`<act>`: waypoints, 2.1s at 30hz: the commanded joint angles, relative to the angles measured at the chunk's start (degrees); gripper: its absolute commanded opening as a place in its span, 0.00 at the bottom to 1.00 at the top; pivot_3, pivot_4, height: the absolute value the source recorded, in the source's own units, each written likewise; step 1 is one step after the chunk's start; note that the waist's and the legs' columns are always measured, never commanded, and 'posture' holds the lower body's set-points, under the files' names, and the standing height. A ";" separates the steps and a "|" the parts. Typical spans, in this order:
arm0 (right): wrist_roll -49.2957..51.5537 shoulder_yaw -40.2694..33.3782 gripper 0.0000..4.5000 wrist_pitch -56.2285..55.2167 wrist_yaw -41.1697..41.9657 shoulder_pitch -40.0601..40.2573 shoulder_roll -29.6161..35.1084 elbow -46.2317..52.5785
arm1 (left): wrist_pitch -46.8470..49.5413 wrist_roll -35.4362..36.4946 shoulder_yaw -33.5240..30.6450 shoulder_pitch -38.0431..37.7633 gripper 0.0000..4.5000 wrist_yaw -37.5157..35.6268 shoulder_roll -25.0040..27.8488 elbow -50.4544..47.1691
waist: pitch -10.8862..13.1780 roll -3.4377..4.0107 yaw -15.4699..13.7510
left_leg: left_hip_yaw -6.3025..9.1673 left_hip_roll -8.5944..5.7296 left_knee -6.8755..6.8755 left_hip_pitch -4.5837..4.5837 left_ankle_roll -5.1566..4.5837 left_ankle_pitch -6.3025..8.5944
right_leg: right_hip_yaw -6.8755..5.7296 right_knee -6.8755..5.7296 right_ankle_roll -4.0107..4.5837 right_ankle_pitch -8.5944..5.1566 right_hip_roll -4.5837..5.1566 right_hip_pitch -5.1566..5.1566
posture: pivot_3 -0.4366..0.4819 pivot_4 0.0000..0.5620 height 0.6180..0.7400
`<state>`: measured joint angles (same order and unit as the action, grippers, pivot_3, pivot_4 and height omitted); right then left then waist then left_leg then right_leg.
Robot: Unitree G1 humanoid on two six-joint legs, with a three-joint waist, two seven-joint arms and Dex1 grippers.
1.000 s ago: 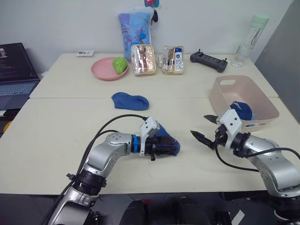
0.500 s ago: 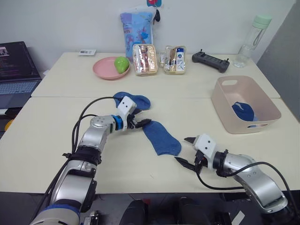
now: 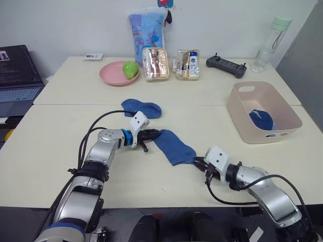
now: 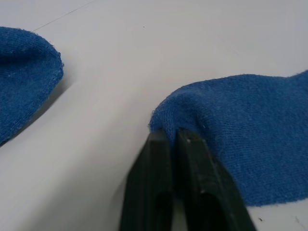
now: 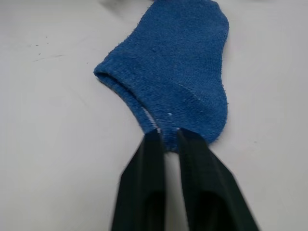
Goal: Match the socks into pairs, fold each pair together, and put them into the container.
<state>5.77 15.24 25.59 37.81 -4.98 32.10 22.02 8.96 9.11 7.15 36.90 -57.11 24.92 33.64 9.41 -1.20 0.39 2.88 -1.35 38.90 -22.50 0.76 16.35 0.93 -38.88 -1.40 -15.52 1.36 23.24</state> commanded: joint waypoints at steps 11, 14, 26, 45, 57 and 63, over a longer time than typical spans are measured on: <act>3.98 -7.70 0.00 -4.62 10.04 -6.49 5.87 -7.86 | 29.75 14.63 -6.18 -20.08 0.00 5.22 2.28 -41.13 | 0.00 0.01 0.08 | 0.04 0.06 -0.01 0.01 0.00 0.00 | 0.02 -0.01 0.01 0.00 0.03 -0.01 | 0.48 0.27 1.00; 4.96 -8.02 0.00 -6.09 13.55 -6.73 7.11 -9.85 | 31.63 15.76 -7.34 -23.91 0.00 9.63 0.49 -44.76 | 0.00 0.01 -0.05 | 0.03 0.05 -0.01 0.01 0.00 0.00 | 0.02 0.00 0.01 0.00 0.04 -0.03 | 0.48 0.27 1.00; 8.18 -13.18 0.63 -9.71 16.71 -2.49 11.83 -2.62 | 24.90 15.33 -11.26 -29.66 0.57 9.26 6.06 -47.55 | 0.00 0.01 -0.24 | 0.02 0.05 -0.03 0.03 0.00 0.01 | 0.02 0.02 0.01 0.00 0.05 -0.03 | 0.48 0.27 1.00; -6.91 1.85 0.74 -18.11 12.71 -2.93 6.08 -5.23 | -34.78 -10.17 8.92 -15.04 0.79 -8.01 9.56 -16.01 | -0.03 0.06 -0.33 | -0.06 0.00 -0.04 0.08 0.00 0.01 | 0.01 0.04 0.11 0.00 0.04 -0.08 | 0.48 0.27 1.00; -5.71 0.33 0.00 -17.96 15.28 -4.94 6.74 -6.09 | -31.47 -8.23 8.85 -13.29 0.01 -8.33 7.37 -14.10 | -0.04 0.07 -0.26 | -0.05 0.00 -0.01 0.13 -0.01 0.01 | 0.00 -0.04 0.10 0.00 0.02 -0.11 | 0.48 0.27 1.00; -2.47 -0.40 0.00 -13.95 17.43 -6.86 6.94 -2.92 | -26.65 -3.60 8.06 -14.37 0.00 -9.56 6.59 -17.97 | -0.04 0.07 -0.25 | -0.05 0.00 -0.01 0.13 -0.01 0.01 | 0.01 -0.04 0.10 0.00 0.03 -0.10 | 0.48 0.27 1.00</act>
<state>1.64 16.79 10.65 54.44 -10.48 38.39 15.92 -19.73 3.43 15.88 22.96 -65.98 32.07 18.26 9.37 -1.14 0.14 2.83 -1.35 38.89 -22.37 0.74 16.36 0.94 -38.92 -1.30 -15.52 1.39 23.14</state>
